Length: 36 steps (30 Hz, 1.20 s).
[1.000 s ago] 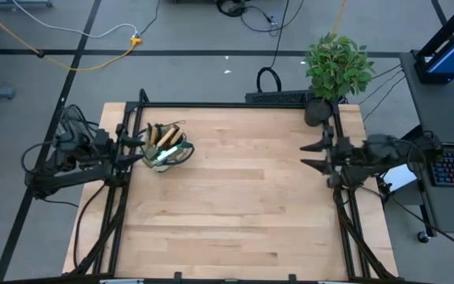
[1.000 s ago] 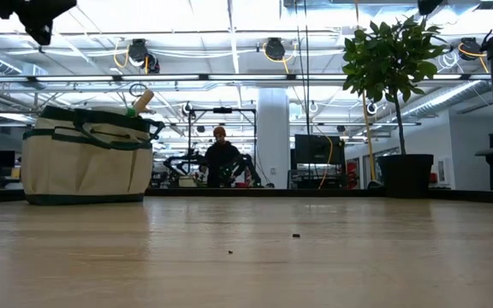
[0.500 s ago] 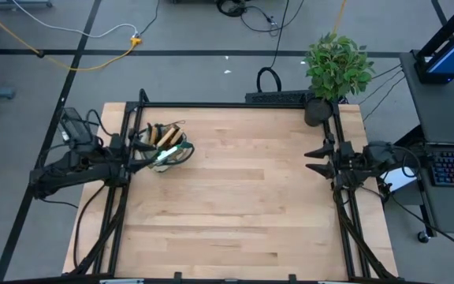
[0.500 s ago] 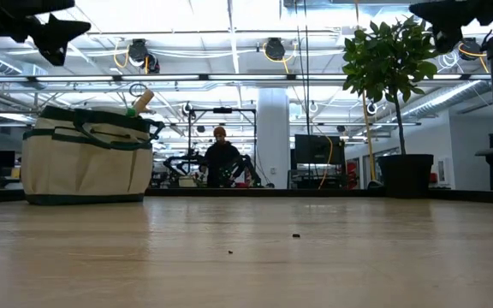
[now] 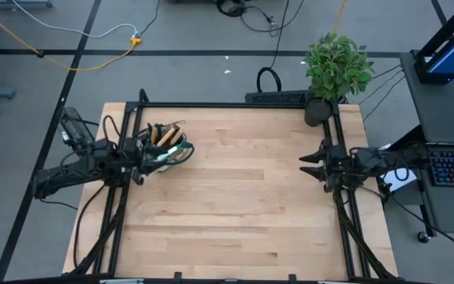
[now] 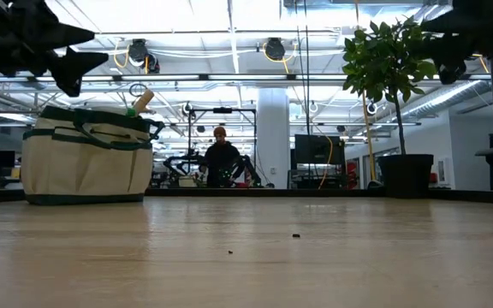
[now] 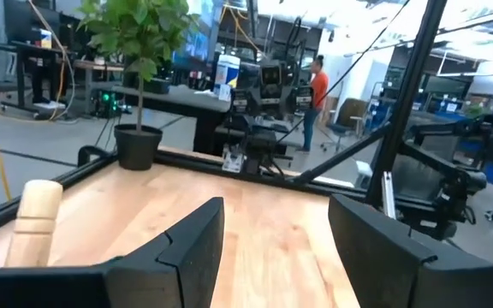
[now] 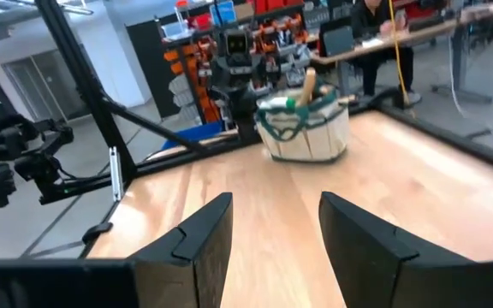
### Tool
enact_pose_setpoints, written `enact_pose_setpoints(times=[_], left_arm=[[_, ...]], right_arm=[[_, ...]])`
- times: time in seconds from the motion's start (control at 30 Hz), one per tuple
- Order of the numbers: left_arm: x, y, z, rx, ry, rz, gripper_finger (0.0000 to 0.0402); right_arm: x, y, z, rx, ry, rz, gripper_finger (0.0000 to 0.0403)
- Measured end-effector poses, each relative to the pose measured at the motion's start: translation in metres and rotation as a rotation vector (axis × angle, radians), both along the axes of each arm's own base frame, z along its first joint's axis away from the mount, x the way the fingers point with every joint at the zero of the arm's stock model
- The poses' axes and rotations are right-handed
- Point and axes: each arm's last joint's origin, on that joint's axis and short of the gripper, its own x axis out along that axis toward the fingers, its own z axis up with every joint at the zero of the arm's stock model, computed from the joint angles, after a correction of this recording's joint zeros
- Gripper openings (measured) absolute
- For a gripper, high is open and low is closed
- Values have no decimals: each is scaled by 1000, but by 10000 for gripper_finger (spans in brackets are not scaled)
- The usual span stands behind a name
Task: Pick & Place Garden tools in Gardening bag
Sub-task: Return to Home Position
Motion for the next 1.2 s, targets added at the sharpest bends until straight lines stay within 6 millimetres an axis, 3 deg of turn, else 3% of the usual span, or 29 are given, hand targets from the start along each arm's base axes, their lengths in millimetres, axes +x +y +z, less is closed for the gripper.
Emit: enact_pose_setpoints(times=[0.43, 0.77, 1.07, 1.2], left_arm=[[2, -4, -8, 15, 43, -44, 218], [8, -10, -21, 26, 3, -74, 218], [8, -10, -21, 19, 7, -65, 218], [11, -10, -32, -8, 63, -1, 218]], right_arm=[[10, -3, -30, -21, 8, -207, 166], [19, 2, -60, 72, 12, -113, 166], [21, 4, -65, 96, -29, -53, 166], [21, 4, -66, 86, -24, -51, 166]])
